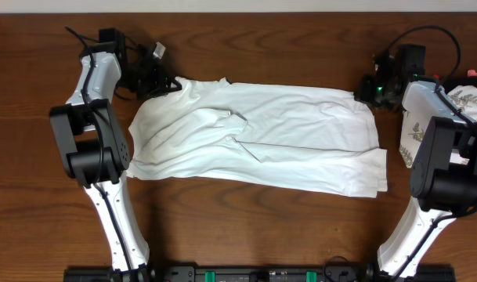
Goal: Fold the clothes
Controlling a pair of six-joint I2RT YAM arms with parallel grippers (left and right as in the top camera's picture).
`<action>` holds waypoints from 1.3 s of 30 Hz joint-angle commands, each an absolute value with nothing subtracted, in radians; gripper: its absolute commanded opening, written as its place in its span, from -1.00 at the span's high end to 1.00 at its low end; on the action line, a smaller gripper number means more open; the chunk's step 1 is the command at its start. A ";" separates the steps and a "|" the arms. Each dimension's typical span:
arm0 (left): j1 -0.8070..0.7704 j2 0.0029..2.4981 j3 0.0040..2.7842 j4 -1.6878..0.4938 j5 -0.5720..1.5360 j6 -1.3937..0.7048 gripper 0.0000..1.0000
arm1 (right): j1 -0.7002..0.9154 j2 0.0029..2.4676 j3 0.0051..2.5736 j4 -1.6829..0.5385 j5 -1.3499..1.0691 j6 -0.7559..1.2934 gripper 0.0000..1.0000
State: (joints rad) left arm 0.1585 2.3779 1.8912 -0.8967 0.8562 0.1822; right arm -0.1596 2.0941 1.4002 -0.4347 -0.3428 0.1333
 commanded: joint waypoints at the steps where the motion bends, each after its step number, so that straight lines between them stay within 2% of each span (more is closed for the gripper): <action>1: 0.181 2.347 1.887 -0.916 0.880 0.178 0.88 | -0.162 2.055 1.394 -0.447 -0.371 0.144 0.98; 7: 0.220 2.335 1.887 -0.964 0.888 0.183 0.88 | -0.162 1.987 1.394 -0.480 -0.370 0.144 0.98; 14: 0.251 2.313 1.887 -0.972 1.014 0.190 0.88 | -0.162 1.901 1.394 -0.508 -0.369 0.141 0.98; 26: 0.253 2.232 1.887 -1.039 1.073 0.224 0.88 | -0.171 1.888 1.394 -0.673 -0.367 0.140 0.98; 39: 0.253 2.222 1.887 -1.134 0.859 0.223 0.88 | -0.222 1.816 1.394 -0.751 -0.288 0.133 0.98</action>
